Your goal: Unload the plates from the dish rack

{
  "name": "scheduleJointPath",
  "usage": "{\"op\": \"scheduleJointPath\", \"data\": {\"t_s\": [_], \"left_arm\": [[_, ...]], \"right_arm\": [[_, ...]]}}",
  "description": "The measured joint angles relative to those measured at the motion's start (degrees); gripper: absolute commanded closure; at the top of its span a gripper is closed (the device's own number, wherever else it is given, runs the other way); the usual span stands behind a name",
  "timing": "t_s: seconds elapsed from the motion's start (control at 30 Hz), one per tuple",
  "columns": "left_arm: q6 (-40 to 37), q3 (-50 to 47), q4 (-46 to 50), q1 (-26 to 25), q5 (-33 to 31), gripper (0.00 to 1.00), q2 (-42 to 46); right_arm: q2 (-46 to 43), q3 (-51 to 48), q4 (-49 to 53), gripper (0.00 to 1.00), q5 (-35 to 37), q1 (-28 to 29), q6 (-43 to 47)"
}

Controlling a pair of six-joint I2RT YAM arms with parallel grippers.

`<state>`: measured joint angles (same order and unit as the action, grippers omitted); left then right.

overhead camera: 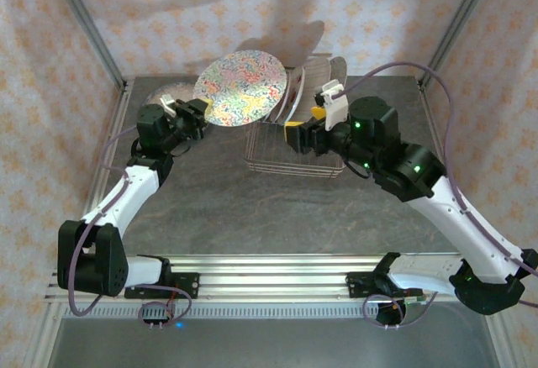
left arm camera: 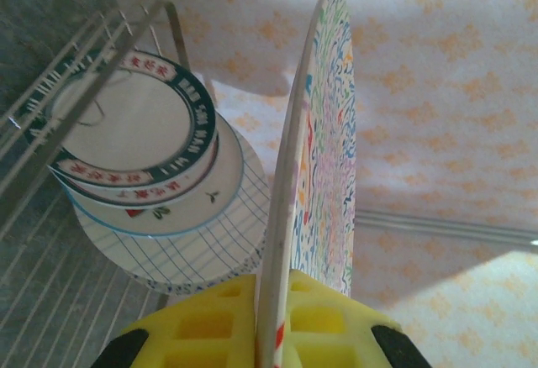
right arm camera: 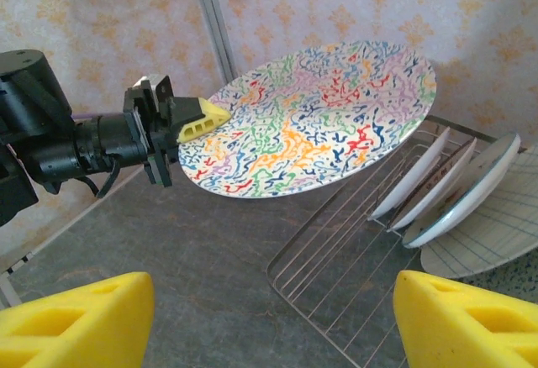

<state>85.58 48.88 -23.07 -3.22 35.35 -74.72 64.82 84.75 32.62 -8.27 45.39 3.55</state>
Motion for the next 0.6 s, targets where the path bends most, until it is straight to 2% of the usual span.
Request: {"op": "scheduleJointPath", "data": {"t_s": [0.27, 0.6], "left_arm": [[-1.68, -0.42, -0.35, 2.97, -1.75, 1.00, -3.23], [-5.03, -0.63, -1.66, 7.85, -5.44, 1.00, -7.17]], "right_arm": [[-0.07, -6.05, -8.13, 0.22, 1.53, 3.41, 3.65], [0.50, -6.16, -12.81, 0.20, 2.84, 3.50, 5.60]]}}
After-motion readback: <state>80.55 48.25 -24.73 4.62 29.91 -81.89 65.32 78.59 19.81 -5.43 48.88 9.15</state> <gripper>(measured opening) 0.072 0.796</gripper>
